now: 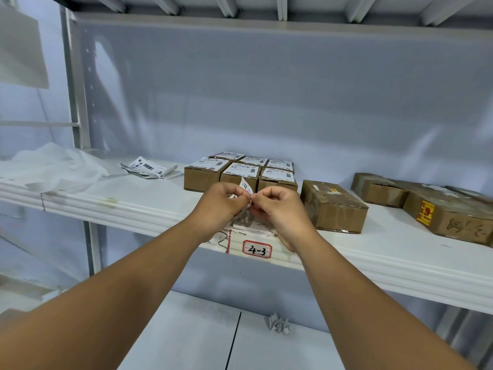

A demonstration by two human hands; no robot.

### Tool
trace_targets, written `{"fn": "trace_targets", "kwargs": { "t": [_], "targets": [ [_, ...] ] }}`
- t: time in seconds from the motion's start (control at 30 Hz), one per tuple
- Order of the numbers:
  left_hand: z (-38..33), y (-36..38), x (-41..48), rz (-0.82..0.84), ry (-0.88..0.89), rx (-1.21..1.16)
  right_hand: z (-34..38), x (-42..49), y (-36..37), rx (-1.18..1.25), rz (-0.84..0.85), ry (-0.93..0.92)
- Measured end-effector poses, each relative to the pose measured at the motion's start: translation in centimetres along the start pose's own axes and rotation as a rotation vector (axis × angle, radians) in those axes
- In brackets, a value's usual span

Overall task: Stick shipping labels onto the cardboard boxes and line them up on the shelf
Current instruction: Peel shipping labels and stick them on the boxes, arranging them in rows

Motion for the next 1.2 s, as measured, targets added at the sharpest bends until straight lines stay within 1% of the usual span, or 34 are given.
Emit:
{"fn": "trace_targets", "kwargs": {
  "t": [0.1, 0.23, 0.57, 0.77, 0.97, 1.07, 1.2],
  "targets": [
    [0.3, -0.1, 0.0, -0.013, -0.006, 0.009, 0.0, -0.1, 0.1, -0.035, 0.001, 0.002],
    [0.6, 0.1, 0.1, 0.0, -0.019, 0.039, -0.2, -0.1, 0.3, -0.061, 0.048, 0.007],
    [1.0, 0.4, 0.5, 0.007, -0.019, 0.012, -0.3, -0.2, 0.7, -0.019, 0.11, 0.058],
    [1.2, 0.2, 0.6, -0.035, -0.03, 0.006, -0.2, -0.3, 0.7, -0.072, 0.109, 0.058],
    [1.2, 0.1, 0.5, -0.042, -0.032, -0.004, -0.2, -0.3, 0.6, -0.117, 0.093, 0.062],
    [1.1, -0.2, 0.5, -0.063, -0.032, -0.034, -0.2, -0.4, 0.7, -0.073, 0.101, 0.063],
    [0.7, -0.4, 0.3, -0.059, 0.026, -0.034, 0.0, -0.4, 0.6, -0.076, 0.105, 0.052]
  ]
}}
Point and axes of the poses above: each hand's wrist, its own x-axis towards the middle knuckle, its own y-axis out of the palm, z = x × y, the point moved 8 cm from there along x, towards the middle knuckle, and after that the axes turned 15 degrees about x, right-handed, at the moved point
